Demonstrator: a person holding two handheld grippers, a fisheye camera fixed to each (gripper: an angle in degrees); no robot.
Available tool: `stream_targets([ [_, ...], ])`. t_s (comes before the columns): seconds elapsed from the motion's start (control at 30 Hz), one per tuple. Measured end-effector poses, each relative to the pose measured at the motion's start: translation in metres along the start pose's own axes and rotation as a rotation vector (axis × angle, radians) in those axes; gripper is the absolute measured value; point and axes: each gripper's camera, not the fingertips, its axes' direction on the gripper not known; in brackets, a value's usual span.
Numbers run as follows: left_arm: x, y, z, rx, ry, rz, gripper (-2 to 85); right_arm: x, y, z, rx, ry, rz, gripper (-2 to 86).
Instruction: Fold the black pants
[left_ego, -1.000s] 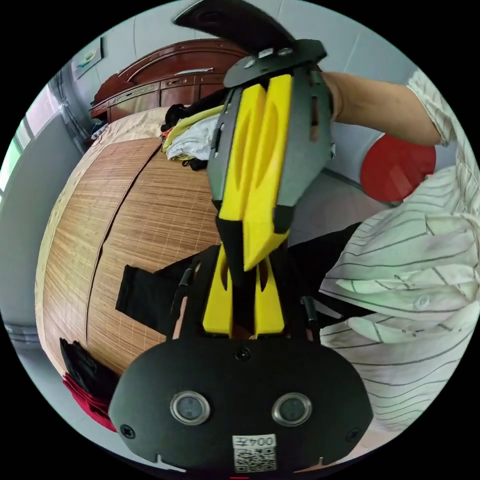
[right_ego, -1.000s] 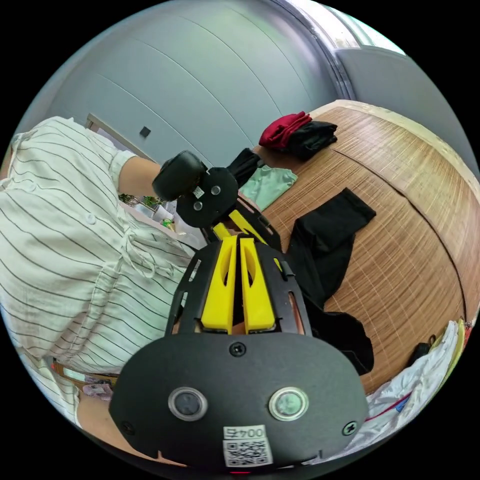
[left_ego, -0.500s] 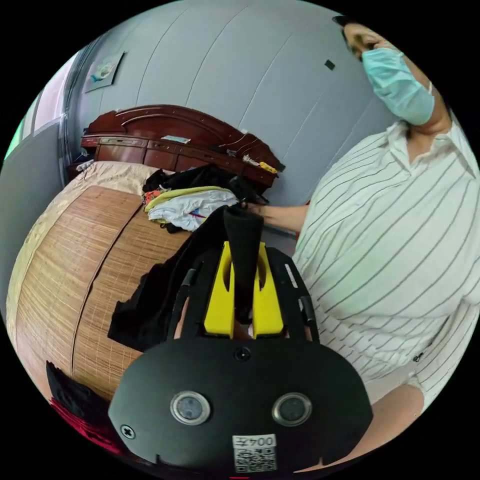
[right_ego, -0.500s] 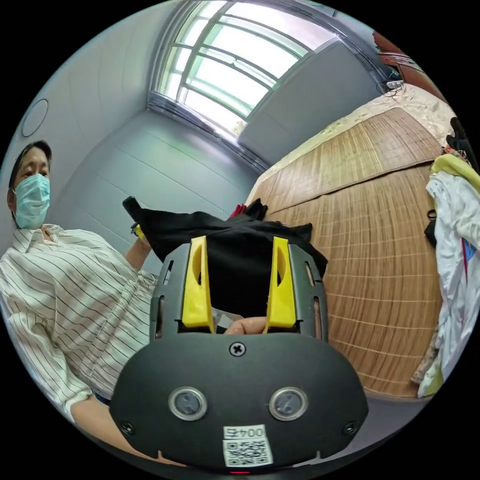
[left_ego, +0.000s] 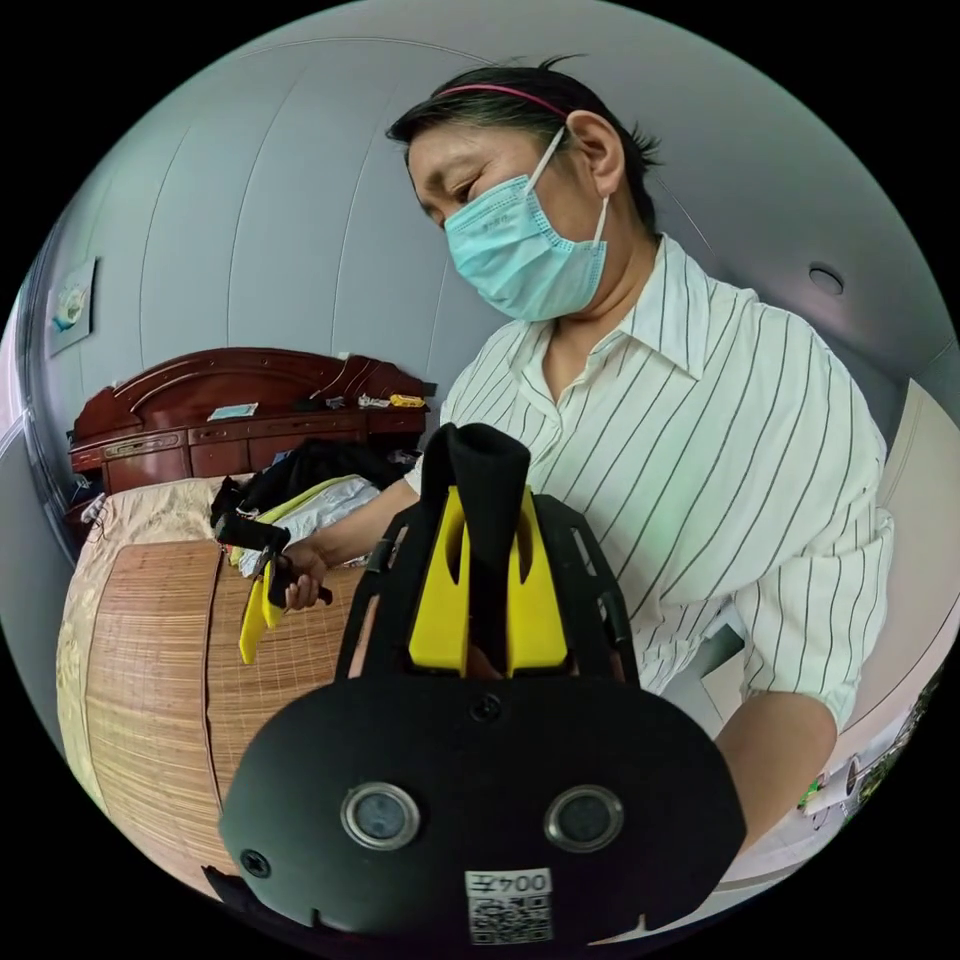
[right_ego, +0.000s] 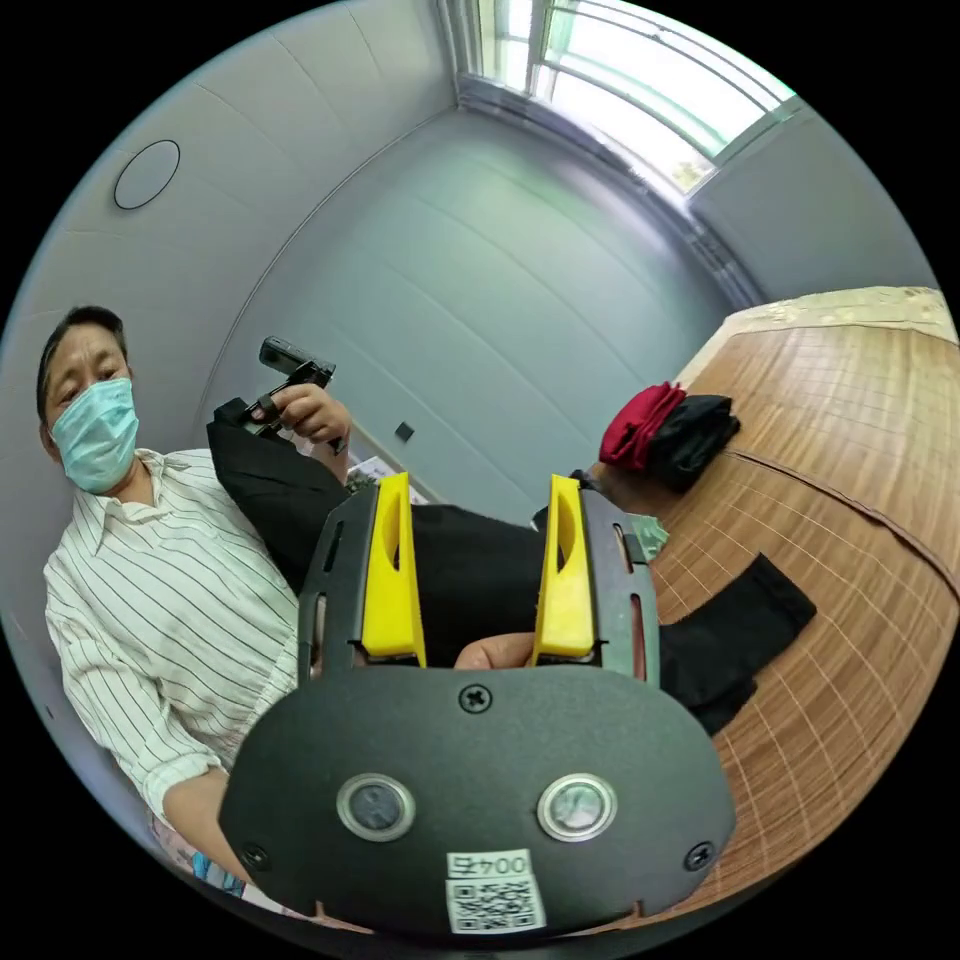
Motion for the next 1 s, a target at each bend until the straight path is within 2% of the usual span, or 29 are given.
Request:
stream_targets([
  [0.1,0.006,0.023,-0.005,-0.010,0.016,0.004,3.0,0.026,-0.046,0.039,-0.097,-0.101,-0.010,18.6],
  [0.23,0.015,0.051,-0.010,-0.017,0.001,0.000,3.1,0.084,-0.082,0.101,-0.341,-0.214,0.079,19.2],
  [0.37,0.027,0.079,-0.014,-0.030,-0.022,-0.007,3.1,0.140,-0.066,0.154,-0.571,-0.328,0.205,18.7],
  [0.47,0.036,0.098,-0.018,-0.039,-0.050,-0.013,3.0,0.152,-0.036,0.170,-0.638,-0.463,0.254,18.7],
  [0.6,0.045,0.130,-0.021,-0.015,-0.060,-0.005,2.9,0.165,0.012,0.164,-0.615,-0.534,0.338,19.0],
  [0.7,0.043,0.153,-0.022,0.009,-0.062,-0.015,2.8,0.187,0.044,0.162,-0.527,-0.605,0.439,18.6],
  [0.77,0.040,0.165,-0.022,0.021,-0.055,-0.022,2.7,0.198,0.054,0.175,-0.452,-0.730,0.500,17.8],
  [1.0,0.045,0.208,-0.029,0.069,-0.052,-0.049,2.3,0.156,0.078,0.241,-0.419,-0.998,0.479,17.2],
])
